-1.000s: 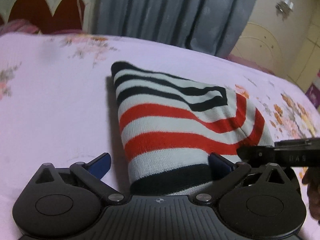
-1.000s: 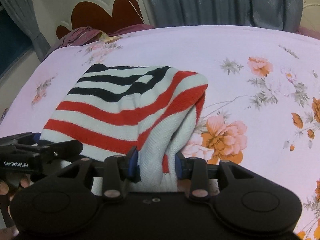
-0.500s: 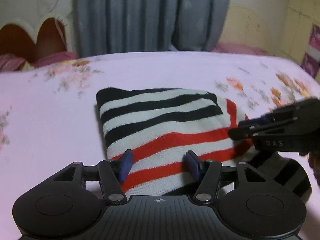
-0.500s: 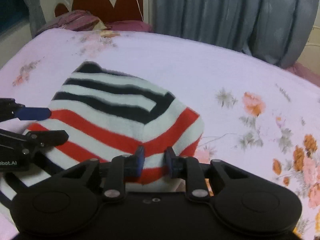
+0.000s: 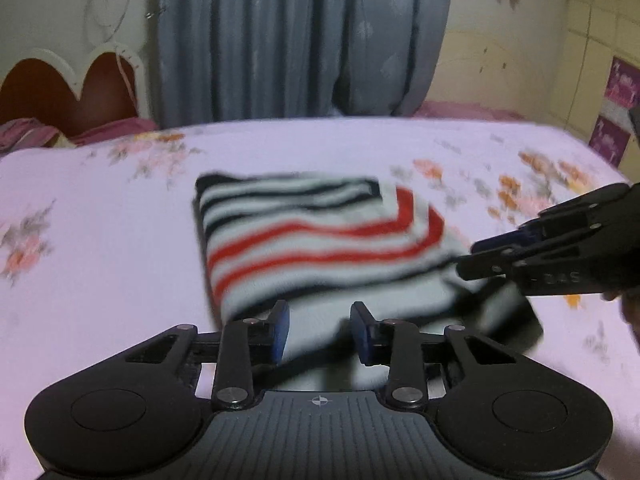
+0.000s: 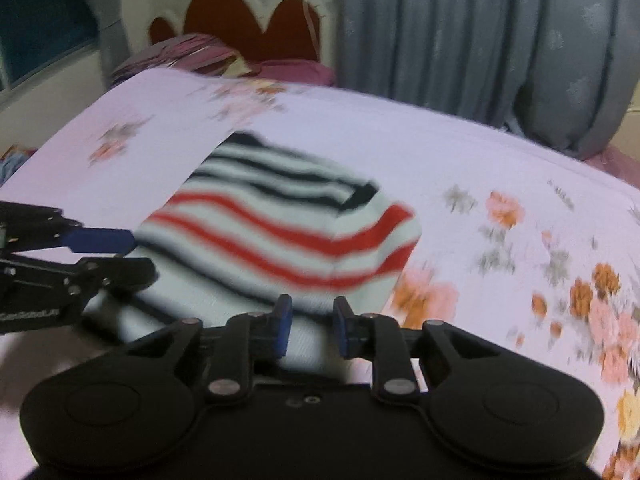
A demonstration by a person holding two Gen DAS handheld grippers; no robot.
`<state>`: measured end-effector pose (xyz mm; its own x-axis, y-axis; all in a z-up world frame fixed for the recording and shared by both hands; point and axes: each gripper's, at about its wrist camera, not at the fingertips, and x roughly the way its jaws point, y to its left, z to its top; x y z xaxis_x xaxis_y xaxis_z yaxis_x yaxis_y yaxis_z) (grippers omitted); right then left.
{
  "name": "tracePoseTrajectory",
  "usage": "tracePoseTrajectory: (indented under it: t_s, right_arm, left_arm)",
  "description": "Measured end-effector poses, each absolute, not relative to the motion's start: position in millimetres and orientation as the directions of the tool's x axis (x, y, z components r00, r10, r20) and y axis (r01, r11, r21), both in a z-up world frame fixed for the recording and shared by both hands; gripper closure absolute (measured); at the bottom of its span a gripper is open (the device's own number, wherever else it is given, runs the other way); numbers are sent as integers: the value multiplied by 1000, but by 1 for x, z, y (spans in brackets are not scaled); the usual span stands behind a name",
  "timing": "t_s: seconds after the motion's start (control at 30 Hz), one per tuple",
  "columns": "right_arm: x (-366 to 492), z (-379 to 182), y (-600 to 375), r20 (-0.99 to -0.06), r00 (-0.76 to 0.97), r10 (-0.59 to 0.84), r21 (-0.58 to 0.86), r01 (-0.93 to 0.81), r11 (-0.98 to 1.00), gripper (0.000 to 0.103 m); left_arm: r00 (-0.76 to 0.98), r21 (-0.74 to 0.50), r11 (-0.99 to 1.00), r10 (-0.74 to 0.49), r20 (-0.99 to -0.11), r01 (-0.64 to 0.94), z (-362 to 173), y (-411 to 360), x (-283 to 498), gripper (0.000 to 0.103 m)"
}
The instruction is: Fold small clothes
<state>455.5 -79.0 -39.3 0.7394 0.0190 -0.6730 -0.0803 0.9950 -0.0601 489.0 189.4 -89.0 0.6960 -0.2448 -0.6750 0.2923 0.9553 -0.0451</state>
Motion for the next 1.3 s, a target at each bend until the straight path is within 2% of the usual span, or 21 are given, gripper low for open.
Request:
tracePoseTrajectory:
  t_s: [0.13,0.27,0.53,0.73,1.17,1.3]
  right_arm:
    - [445,-63,-73,-711,701,-51,-157,-88,984,83]
    - [453,-68,-72,-709,702,-67,-193,-102,976,83]
    - [418,-44,-70,-666,746,-3,-119,-102,988,83]
    - [417,-70,-72,-724,689,-28,-131,-97,987,89]
    - [417,-81,-80,-712,702,-17,-100,-77,992,89]
    - [390,-60,-86,-662,749,23,-37,-63,997,87]
  left_arm:
    - [679,-4,965,-188,-710,263,-109,184,474,69]
    - [691,44,965,-152,-707,257,-112,179,472,69]
    - [684,13,976,-142,-715,216,-94,187,446,69]
    - [668,21,983,-109,-736,184,-109,187,442,69]
    - [685,80,985,-46,-727,150,-117,176,440,69]
    - [705,63,991,-40,-708,120,-101,176,423,69]
